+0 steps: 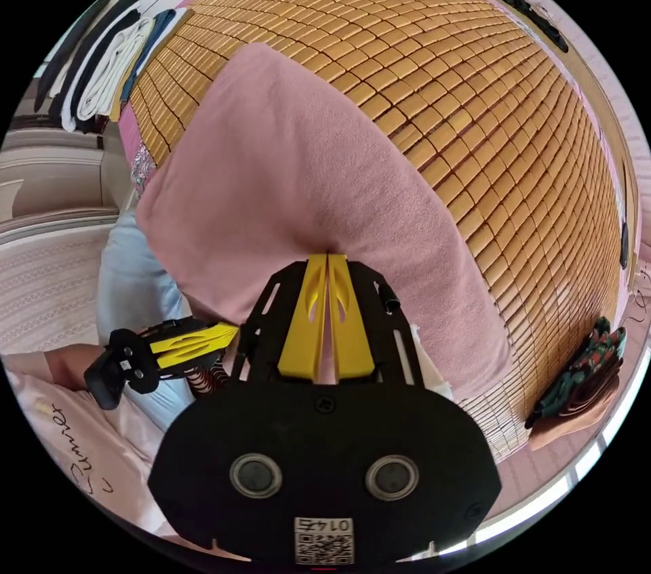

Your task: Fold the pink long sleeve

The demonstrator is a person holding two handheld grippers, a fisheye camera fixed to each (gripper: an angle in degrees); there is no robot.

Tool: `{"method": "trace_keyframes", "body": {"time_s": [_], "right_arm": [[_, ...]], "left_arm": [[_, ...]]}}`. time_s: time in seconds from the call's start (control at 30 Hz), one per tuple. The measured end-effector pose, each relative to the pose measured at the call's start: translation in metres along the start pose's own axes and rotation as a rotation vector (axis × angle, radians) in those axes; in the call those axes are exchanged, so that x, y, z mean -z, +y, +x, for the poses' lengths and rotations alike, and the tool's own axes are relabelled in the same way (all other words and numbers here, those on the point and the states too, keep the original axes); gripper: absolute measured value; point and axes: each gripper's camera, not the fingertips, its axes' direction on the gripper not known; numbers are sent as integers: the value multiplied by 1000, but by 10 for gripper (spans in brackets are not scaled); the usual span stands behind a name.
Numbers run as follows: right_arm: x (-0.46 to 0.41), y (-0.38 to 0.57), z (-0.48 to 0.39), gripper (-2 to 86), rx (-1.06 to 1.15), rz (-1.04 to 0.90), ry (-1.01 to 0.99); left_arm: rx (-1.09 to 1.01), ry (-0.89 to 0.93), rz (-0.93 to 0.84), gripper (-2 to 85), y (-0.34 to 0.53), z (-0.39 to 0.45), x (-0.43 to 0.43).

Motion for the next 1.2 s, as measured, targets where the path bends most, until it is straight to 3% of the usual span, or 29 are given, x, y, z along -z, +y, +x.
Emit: {"method": "trace_keyframes", "body": {"time_s": [0.13, 0.23, 0.43, 0.6, 0.7, 0.77, 0.97, 1.2], "right_arm": [[23, -11, 1, -5, 10, 136, 189], [-12, -29, 19, -4, -30, 61, 220], [-3, 11, 68, -2, -100, 199, -7], [9, 171, 105, 30, -280, 471, -128], [-19, 265, 121, 117, -495, 460, -138], [-42, 303, 128, 131, -584, 403, -169], [-120, 349, 161, 67, -677, 163, -447], [-102, 401, 186, 27, -546, 413, -671]], "left_arm": [[-19, 1, -4, -10, 3, 3, 2], [-13, 30, -22, -10, 4, 3, -9], [0, 27, -16, -9, 3, 6, -9], [-31, 128, 130, 4, 1, 11, 9], [-120, 161, 179, 82, -1, 30, 17], [-184, 196, 183, 130, -5, 47, 17], [-318, 242, 110, 175, -20, 85, 5], [-458, 210, 89, 180, -43, 118, -9]]}}
